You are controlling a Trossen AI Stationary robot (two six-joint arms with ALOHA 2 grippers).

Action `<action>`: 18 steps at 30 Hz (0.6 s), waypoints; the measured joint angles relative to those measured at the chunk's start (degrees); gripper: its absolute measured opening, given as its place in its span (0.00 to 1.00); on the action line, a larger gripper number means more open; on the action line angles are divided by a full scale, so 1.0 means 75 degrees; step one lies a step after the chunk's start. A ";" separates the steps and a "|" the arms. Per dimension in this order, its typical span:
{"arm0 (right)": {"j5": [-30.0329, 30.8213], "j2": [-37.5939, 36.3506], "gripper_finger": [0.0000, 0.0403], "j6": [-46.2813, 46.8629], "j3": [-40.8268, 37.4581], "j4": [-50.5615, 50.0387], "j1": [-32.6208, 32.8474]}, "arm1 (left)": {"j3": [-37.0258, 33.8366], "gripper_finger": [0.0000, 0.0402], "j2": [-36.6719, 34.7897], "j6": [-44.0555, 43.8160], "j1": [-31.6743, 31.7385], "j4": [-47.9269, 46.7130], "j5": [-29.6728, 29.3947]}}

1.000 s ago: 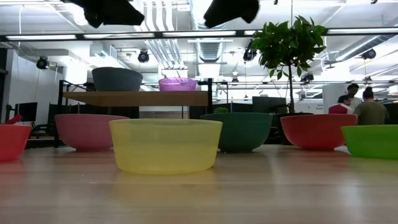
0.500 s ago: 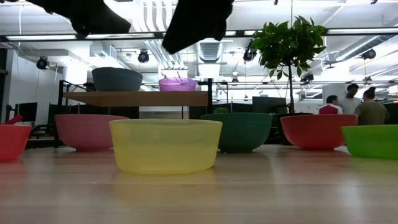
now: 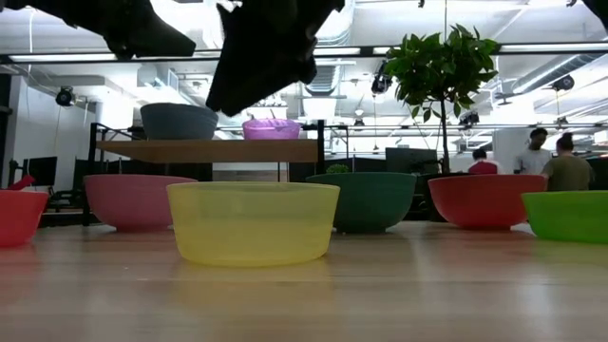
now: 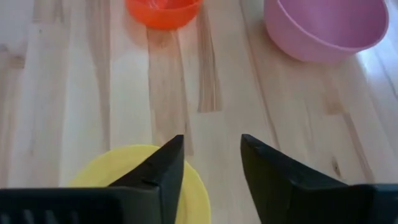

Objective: Place and stack bowls onto a shelf
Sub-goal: Stack the yellow bowl on the purple bowl on the shelf

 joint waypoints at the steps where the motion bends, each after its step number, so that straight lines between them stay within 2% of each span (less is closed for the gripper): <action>1: -0.0001 0.0008 0.41 -0.0018 0.0008 -0.0093 -0.0019 | 0.0000 0.31 0.0002 0.0000 0.0000 -0.0006 0.0000; 7: -0.0313 0.0000 0.48 -0.0070 -0.0044 -0.0234 -0.0162 | 0.0000 0.31 0.0009 0.0000 0.0000 -0.0003 0.0000; 18: -0.0794 0.0003 0.48 0.0017 -0.0411 -0.0134 -0.0284 | 0.0000 0.31 0.0017 0.0006 0.0000 -0.0009 0.0006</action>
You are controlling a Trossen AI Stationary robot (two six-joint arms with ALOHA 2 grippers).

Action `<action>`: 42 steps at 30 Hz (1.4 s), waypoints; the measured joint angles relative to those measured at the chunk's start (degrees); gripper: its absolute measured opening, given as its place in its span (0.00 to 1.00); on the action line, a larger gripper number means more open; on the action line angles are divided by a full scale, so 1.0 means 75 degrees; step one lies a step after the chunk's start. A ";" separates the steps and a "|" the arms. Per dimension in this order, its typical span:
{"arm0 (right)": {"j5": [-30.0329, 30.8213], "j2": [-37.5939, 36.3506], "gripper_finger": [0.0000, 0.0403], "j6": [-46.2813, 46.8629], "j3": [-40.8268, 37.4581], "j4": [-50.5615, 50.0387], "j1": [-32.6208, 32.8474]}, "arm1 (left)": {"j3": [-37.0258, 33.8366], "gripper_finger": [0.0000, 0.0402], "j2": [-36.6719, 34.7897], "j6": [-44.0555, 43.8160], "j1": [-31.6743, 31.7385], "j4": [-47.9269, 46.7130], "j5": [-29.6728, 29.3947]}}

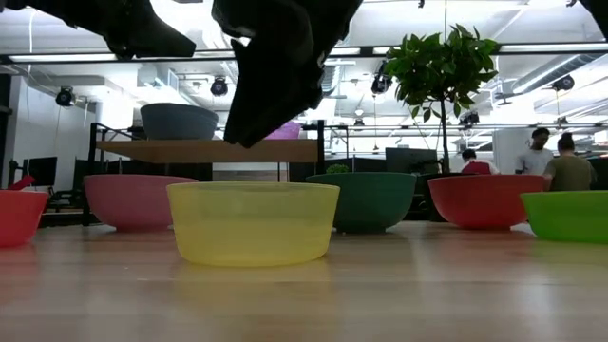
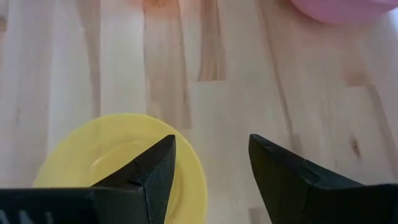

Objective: Place and stack bowls onto a shelf
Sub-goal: Stack the yellow bowl on the purple bowl on the shelf

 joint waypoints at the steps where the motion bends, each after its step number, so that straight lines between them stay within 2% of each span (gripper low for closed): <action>1: -0.0014 0.0008 0.48 -0.0005 0.0000 -0.0004 0.0003 | 0.0000 0.31 0.0000 0.0000 0.0000 0.0000 0.0000; 14: -0.0167 0.0590 0.48 -0.0084 0.0000 -0.0035 -0.0119 | 0.0000 0.31 0.0000 0.0000 0.0003 -0.0006 0.0003; 24: -0.0799 0.0656 0.48 -0.0045 -0.0022 0.0017 -0.0347 | 0.0000 0.31 0.0000 0.0026 0.0003 -0.0004 0.0005; 36: -0.0838 0.0740 0.48 0.0053 -0.0030 0.0098 -0.0350 | 0.0000 0.31 0.0000 0.0026 0.0003 -0.0003 0.0003; 42: -0.1378 0.1053 0.48 0.0019 -0.0052 0.0385 -0.0376 | -0.0003 0.31 0.0006 0.0026 0.0003 -0.0003 0.0003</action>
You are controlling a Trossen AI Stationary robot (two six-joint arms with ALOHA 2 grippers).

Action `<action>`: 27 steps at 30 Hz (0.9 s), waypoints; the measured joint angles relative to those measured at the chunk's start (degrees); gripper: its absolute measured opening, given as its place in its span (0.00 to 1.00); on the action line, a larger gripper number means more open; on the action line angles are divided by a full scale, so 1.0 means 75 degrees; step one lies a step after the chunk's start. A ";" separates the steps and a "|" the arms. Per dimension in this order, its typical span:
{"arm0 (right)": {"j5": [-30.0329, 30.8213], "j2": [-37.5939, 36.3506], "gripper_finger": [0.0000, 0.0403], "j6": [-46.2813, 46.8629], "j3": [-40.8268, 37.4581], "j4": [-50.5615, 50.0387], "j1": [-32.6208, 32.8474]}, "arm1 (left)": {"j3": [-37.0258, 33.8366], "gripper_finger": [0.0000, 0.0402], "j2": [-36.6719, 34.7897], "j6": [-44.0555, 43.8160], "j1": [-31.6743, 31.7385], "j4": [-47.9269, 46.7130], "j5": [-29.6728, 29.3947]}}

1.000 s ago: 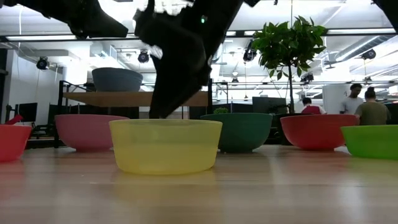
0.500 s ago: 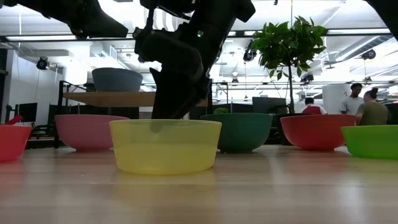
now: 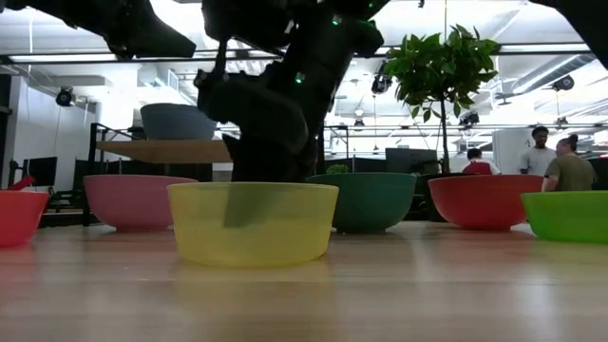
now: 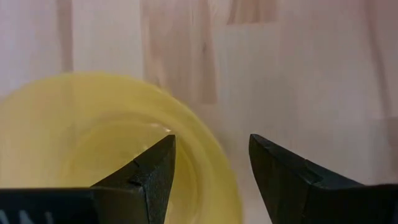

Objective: Place and stack bowls onto a shelf
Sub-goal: Stack the yellow bowl on the purple bowl on the shelf

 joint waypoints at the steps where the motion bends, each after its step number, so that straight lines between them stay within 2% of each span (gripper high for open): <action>1: -0.0002 0.0002 0.48 -0.0003 0.0000 0.0101 -0.0004 | 0.0000 0.31 0.0005 0.0000 0.0000 0.0000 0.0000; 7: -0.0130 -0.0012 0.39 -0.0025 0.0012 0.0113 -0.0078 | 0.0000 0.31 0.0032 0.0000 0.0000 -0.0012 0.0000; 16: -0.0248 -0.0013 0.05 -0.0261 0.0012 0.0122 -0.0111 | 0.0000 0.31 0.0030 0.0035 0.0000 -0.0002 -0.0003; 27: -0.0629 -0.0594 0.02 -0.0325 0.0012 0.0066 -0.0362 | 0.0000 0.31 0.0021 0.0108 0.0000 0.0012 -0.0009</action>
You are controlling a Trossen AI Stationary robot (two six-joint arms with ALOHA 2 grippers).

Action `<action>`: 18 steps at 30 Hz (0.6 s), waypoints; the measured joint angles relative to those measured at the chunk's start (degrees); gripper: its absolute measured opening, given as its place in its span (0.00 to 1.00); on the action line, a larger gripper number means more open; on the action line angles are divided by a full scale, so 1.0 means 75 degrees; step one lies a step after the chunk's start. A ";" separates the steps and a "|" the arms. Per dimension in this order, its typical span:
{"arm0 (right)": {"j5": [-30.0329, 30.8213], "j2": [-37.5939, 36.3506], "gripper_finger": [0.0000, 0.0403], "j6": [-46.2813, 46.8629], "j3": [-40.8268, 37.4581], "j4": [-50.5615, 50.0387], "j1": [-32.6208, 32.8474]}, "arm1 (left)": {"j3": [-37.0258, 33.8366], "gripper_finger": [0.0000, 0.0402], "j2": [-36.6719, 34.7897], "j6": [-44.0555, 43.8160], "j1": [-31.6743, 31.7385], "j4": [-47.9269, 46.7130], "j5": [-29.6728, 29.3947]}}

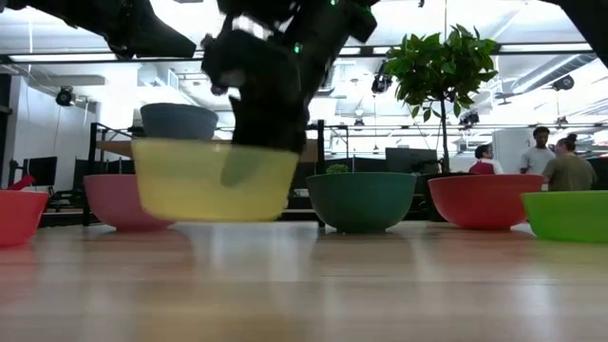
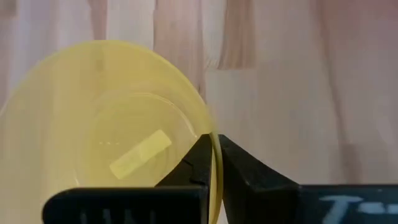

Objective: Place and stack bowls onto a shelf
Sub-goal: Stack the yellow bowl on the purple bowl on the shelf

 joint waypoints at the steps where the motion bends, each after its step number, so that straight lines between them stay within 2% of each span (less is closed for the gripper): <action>1: -0.0007 -0.0102 0.02 -0.0050 0.0000 -0.0033 -0.0024 | 0.0000 0.31 -0.0012 0.0012 0.0000 0.0000 0.0000; 11: 0.0065 -0.1625 0.02 -0.0132 0.0000 -0.0185 -0.0647 | 0.0000 0.31 -0.0420 -0.0007 0.0000 -0.0001 -0.0012; 18: 0.1351 -0.2480 0.02 0.0115 0.0012 -0.0102 -0.1666 | 0.0000 0.31 -0.0628 -0.0170 0.0000 -0.0006 -0.0009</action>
